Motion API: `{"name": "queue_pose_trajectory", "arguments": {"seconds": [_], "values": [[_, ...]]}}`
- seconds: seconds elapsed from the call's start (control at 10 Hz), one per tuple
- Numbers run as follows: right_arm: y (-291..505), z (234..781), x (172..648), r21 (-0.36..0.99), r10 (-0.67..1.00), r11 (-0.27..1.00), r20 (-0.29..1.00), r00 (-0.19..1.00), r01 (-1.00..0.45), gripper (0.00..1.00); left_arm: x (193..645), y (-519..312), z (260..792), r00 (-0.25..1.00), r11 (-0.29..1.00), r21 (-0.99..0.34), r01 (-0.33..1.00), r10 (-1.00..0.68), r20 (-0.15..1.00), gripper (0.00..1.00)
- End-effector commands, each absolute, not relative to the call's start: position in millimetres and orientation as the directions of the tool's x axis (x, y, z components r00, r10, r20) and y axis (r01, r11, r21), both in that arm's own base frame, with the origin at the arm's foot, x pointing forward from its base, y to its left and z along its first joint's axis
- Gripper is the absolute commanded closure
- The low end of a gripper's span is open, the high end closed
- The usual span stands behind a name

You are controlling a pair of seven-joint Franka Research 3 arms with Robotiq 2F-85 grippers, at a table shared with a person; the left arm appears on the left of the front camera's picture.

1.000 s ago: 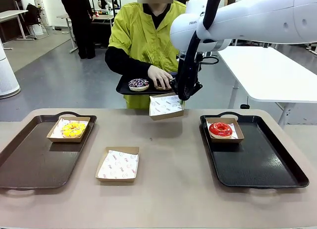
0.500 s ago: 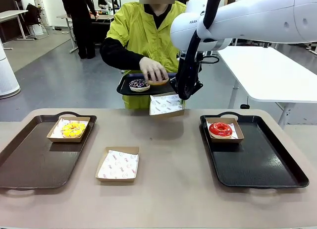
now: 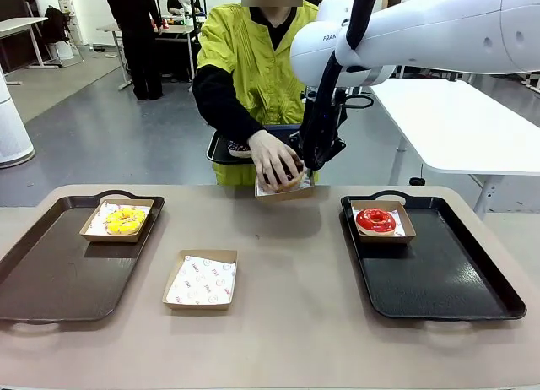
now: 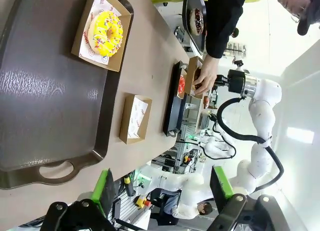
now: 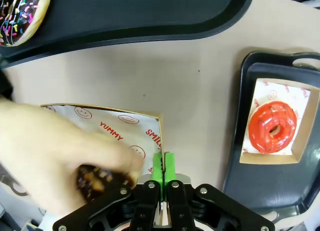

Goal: Individually package the donuts and arrange them on the tray.
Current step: Place the picked Paper togo box on the Handle tray while simultaneously picking up another Paper togo box from the table with the other hand.

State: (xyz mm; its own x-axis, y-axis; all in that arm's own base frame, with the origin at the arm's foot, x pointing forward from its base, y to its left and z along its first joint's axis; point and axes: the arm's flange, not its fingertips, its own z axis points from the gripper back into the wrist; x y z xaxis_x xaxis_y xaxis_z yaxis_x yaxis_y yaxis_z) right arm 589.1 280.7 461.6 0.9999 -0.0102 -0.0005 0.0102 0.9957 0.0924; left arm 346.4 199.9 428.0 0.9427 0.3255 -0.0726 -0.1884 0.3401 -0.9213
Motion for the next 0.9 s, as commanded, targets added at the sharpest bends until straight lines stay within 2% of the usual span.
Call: {"name": "queue_pose_trajectory", "arguments": {"seconds": [0.0, 0.8], "values": [[278.1, 463.1, 585.4, 0.092, -0.011, 0.996, -0.003, 1.0, 0.012, 1.0, 344.1, 200.8, 430.5, 0.945, 0.333, -0.926, -0.178, 0.321, -0.066, 0.0], [280.8, 461.5, 589.1, 0.092, -0.01, 0.996, 0.0, 1.0, 0.01, 0.99, 346.2, 200.2, 428.1, 0.943, 0.34, -0.921, -0.189, 0.326, -0.073, 0.0]]}}
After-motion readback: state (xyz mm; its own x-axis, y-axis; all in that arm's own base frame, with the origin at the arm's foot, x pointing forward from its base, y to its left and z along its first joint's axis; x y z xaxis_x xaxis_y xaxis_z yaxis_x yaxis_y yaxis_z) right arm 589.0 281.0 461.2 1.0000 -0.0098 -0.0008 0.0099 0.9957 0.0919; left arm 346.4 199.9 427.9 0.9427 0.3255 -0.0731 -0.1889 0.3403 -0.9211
